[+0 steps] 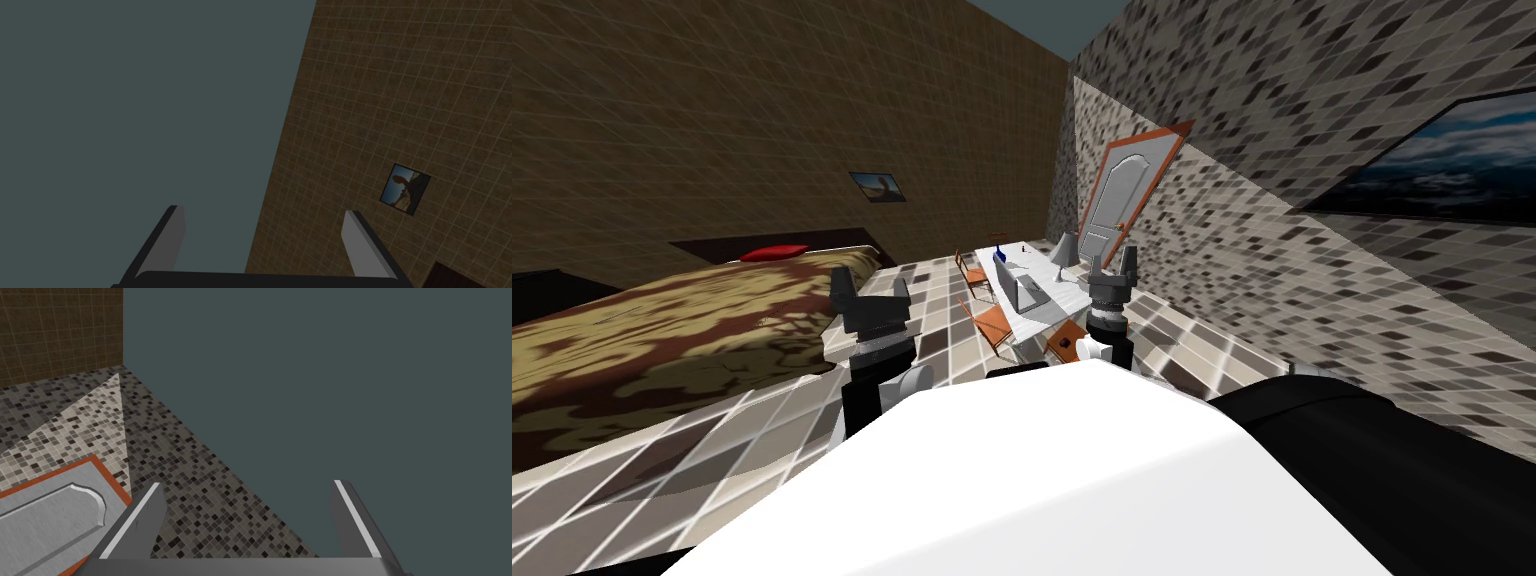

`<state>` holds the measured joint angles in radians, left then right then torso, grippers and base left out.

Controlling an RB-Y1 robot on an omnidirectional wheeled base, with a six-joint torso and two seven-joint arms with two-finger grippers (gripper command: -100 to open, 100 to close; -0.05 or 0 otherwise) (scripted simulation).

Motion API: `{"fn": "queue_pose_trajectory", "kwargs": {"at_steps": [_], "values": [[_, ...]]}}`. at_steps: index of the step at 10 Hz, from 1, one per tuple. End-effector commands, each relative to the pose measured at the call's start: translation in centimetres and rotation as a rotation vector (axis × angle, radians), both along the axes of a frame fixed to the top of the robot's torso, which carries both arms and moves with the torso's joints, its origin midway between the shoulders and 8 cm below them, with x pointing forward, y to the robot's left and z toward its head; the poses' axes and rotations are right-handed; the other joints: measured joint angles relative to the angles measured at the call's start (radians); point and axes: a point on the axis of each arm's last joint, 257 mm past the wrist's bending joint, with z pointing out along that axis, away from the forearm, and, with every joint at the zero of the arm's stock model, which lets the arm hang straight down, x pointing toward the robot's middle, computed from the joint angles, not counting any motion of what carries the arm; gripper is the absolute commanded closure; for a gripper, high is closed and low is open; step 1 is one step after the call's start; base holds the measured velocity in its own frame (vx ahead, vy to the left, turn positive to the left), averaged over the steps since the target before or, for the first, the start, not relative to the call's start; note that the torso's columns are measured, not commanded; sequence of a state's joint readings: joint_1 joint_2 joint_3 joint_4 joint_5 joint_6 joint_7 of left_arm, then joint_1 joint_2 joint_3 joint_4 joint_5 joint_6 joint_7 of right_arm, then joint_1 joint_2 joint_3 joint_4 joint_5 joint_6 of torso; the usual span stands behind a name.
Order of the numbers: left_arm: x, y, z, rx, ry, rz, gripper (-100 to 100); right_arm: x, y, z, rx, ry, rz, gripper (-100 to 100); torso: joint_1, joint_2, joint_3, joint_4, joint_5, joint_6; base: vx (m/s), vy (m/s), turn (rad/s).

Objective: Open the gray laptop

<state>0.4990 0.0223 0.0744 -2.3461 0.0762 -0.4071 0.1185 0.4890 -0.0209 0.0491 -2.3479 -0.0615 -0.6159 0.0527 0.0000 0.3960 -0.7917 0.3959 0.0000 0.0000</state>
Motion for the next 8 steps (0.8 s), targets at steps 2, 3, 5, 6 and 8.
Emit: {"fn": "queue_pose_trajectory", "kwargs": {"at_steps": [2,3,5,6,8], "values": [[0.0,0.0,0.0,0.000,0.000,0.000,0,0.0,0.0,0.0,0.000,0.000,0.000,0,0.000,0.148,-0.295,0.148,0.000,0.000,0.000,0.000,0.000],[0.0,0.0,0.0,0.000,0.000,0.000,0,0.0,0.0,0.0,0.000,0.000,0.000,0,0.000,0.222,-0.443,0.221,0.000,0.000,0.000,0.000,0.000],[0.0,0.0,0.0,0.000,0.000,0.000,0,0.9,0.3,-0.9,0.015,0.021,0.070,-100,0.000,0.329,-0.659,0.328,0.000,0.000,0.001,0.000,0.058],[0.0,0.0,0.0,0.000,0.001,0.000,0,1.3,0.4,-1.2,0.031,0.029,0.099,-100,0.000,0.339,-0.679,0.338,0.000,0.000,-0.005,-0.002,0.064],[0.0,0.0,0.0,0.000,0.001,0.000,0,2.2,0.3,-2.1,0.083,0.046,0.166,-100,0.000,0.342,-0.684,0.342,0.000,0.000,-0.004,-0.003,0.069]]}}
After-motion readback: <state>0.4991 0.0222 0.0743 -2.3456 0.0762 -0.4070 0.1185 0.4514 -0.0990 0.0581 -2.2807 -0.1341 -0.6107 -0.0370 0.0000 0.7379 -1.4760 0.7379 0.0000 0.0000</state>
